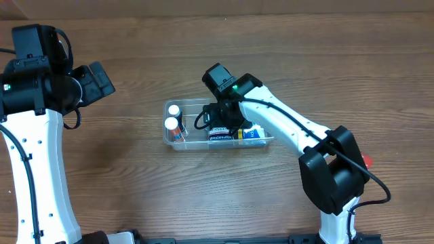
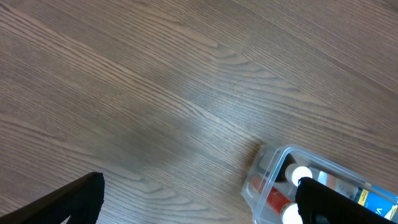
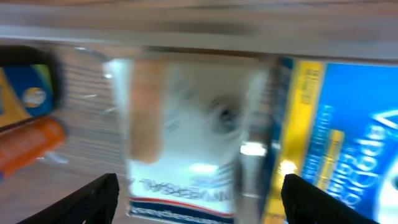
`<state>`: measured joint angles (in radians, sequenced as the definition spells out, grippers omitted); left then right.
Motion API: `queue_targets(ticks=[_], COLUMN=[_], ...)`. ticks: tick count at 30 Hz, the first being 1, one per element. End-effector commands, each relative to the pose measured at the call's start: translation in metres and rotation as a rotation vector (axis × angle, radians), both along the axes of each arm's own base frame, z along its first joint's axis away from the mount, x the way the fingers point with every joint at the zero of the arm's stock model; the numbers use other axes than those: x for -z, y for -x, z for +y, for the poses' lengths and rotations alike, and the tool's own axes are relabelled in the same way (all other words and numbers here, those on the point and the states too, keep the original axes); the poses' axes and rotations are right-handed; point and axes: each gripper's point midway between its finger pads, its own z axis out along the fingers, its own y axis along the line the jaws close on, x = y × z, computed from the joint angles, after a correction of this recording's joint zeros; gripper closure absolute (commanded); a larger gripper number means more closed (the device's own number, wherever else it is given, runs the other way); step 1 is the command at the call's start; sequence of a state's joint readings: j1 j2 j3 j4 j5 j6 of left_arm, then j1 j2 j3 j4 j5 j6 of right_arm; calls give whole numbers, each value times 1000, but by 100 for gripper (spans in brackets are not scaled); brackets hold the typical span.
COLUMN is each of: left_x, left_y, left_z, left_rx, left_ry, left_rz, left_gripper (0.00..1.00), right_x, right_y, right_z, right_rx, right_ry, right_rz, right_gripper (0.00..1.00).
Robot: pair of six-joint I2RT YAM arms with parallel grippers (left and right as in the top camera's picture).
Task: Pack container
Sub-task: 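Place the Hansaplast box into the container beside the VapoDrops box, then move right gripper to the small red box and grasp it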
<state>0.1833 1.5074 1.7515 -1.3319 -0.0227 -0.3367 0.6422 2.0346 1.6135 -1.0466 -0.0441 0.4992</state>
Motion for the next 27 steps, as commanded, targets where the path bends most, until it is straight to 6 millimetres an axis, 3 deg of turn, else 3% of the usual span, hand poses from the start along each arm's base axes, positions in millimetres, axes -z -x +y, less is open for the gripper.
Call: queue_targets(ticks=[1, 5, 6, 8, 11, 14, 16, 22, 27], left_x=[6, 6, 6, 6, 6, 6, 6, 6, 6], left_y=[1, 1, 1, 1, 1, 1, 2, 2, 2], left_z=[3, 3, 3, 3, 3, 3, 3, 3, 3], left_rx=[9, 12, 12, 12, 12, 12, 12, 12, 12], left_ry=[-15, -17, -17, -16, -16, -16, -16, -16, -16], left_rz=[22, 22, 22, 22, 22, 22, 23, 25, 25], left_gripper=[0, 0, 0, 0, 0, 0, 0, 0, 0], right_x=[-64, -135, -157, -182, -205, -207, -206, -196, -158], right_y=[-30, -48, -51, -52, -42, -15, 6, 56, 87], right_z=[-25, -69, -88, -117, -182, -240, -267, -301, -330], right_rx=[71, 208, 254, 328, 537, 735, 806, 912, 1031], right_ry=[0, -1, -5, -18, -11, 35, 71, 103, 123], right_rz=[-164, -320, -366, -413, -420, -345, -298, -262, -248], right_gripper=[14, 7, 0, 0, 0, 0, 0, 0, 0])
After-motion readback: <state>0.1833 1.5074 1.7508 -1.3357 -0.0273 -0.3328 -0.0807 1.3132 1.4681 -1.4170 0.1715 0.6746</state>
